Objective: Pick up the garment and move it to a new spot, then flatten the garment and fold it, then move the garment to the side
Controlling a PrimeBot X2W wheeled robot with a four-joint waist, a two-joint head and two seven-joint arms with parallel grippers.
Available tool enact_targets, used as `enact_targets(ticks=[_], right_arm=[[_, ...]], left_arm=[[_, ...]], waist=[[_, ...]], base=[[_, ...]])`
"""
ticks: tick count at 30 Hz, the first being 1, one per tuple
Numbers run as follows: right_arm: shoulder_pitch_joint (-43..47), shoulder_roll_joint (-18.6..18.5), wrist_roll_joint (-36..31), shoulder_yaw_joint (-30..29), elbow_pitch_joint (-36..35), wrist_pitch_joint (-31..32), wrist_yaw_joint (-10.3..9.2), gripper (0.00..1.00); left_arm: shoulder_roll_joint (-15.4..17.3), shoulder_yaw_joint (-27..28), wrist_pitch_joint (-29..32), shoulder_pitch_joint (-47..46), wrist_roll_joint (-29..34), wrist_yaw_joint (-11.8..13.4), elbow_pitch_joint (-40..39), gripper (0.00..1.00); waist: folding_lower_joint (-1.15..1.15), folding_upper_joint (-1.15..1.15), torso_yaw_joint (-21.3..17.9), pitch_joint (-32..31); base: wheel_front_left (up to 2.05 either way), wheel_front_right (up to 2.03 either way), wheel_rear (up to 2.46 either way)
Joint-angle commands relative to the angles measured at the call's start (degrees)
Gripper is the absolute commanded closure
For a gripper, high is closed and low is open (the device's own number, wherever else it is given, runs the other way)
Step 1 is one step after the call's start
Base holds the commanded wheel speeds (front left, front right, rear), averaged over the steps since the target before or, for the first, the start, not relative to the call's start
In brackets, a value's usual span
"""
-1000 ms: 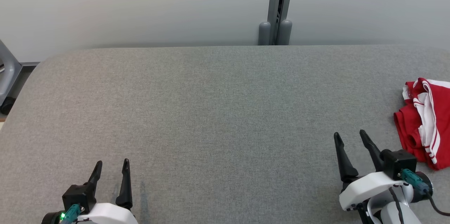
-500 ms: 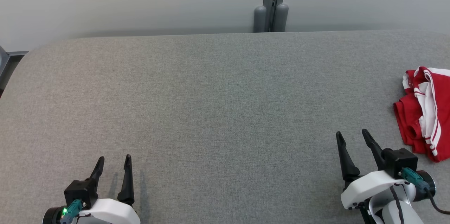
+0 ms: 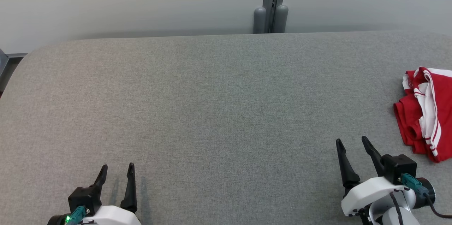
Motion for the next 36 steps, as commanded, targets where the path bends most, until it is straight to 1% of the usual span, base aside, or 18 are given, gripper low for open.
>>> enact_targets(ticks=[1,4,5,8,12,22,36], right_arm=[[-1.0,-0.4,0.0,0.0,-0.9,0.0,0.00,0.00],[-0.9,-0.4,0.1,0.0,-0.9,0.0,0.00,0.00],[0.0,0.0,0.0,0.0,0.1,0.0,0.00,1.00],[1.0,0.4,0.2,-0.1,1.3,0.1,0.00,1.00],[0.7,0.3,4.8,-1.2,0.9,1.8,0.00,1.00],[1.7,0.2,16.0,-2.0,-1.9,4.3,0.00,1.00],[2.5,0.0,29.4,-3.4,-4.9,7.5,0.00,1.00]], left_arm=[[0.3,0.0,0.0,-0.8,-0.1,0.2,-0.8,0.00],[0.4,-0.1,0.0,-0.7,-0.4,0.1,-0.8,0.00],[0.0,-0.1,0.0,0.0,-0.1,0.0,0.2,1.00],[-0.4,0.0,0.2,0.4,-0.2,0.0,1.6,1.00],[-0.4,0.9,1.9,-0.3,-4.7,-0.4,1.4,1.00],[-0.2,1.2,4.3,-0.4,-15.8,-1.1,-1.1,1.00],[-0.1,1.9,7.5,-0.8,-29.0,-2.0,-3.8,1.00]], waist=[[0.00,0.00,0.0,0.0],[0.00,0.00,0.0,-0.2],[0.00,0.00,0.0,-0.2],[0.00,0.00,-0.1,-0.2],[0.00,0.00,-0.1,-0.4],[0.00,0.00,-0.2,-0.8],[0.00,0.00,-0.3,-1.4]], base=[[0.00,0.00,0.00],[0.00,0.00,0.00],[0.00,0.00,0.00],[0.00,0.00,0.00],[0.00,0.00,0.00],[0.00,0.00,0.00],[0.00,0.00,0.00]])
